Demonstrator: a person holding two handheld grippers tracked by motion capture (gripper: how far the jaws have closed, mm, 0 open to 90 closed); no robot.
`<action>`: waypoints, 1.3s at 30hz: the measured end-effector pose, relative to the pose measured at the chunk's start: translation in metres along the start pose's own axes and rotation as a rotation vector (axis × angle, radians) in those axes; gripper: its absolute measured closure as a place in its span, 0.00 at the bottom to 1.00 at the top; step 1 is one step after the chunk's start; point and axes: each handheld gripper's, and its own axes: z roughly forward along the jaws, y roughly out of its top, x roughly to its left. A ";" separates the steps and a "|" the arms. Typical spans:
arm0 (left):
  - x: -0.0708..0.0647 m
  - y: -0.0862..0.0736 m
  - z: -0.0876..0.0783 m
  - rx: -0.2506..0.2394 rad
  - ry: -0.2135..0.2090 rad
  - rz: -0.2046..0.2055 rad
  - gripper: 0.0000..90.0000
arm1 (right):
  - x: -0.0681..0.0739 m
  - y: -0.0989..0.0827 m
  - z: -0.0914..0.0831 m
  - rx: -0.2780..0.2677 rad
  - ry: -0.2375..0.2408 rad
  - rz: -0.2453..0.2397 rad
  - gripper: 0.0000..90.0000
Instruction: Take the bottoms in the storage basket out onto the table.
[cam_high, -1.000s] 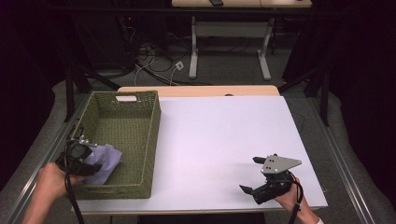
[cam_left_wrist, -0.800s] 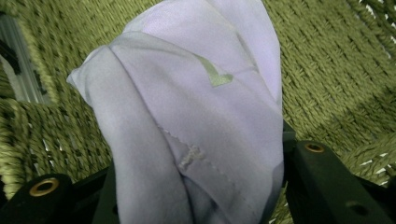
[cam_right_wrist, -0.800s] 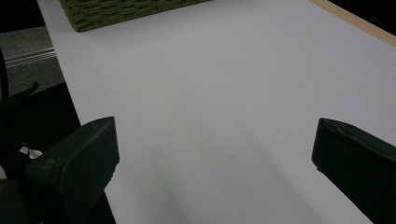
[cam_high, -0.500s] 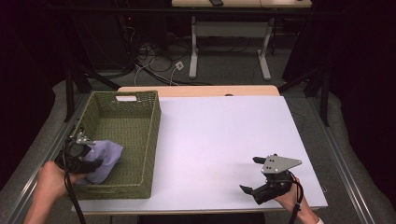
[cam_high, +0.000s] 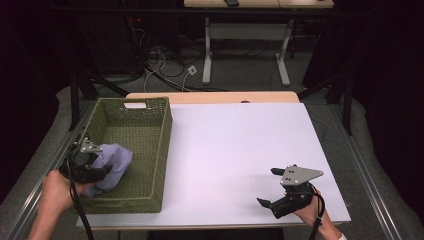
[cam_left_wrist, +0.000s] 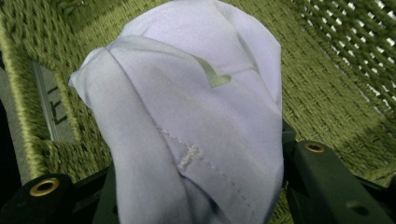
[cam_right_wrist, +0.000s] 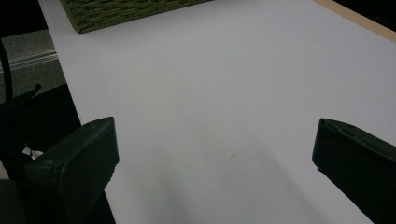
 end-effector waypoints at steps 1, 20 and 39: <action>-0.001 0.001 -0.002 -0.013 0.004 0.000 0.64 | 0.000 0.000 0.000 0.000 0.000 0.000 0.00; -0.007 0.010 -0.008 -0.096 0.012 0.001 0.64 | 0.000 0.000 0.001 -0.002 0.001 0.001 0.00; -0.014 0.019 -0.016 -0.172 0.021 0.021 0.64 | -0.001 -0.001 0.001 0.000 -0.004 0.006 0.00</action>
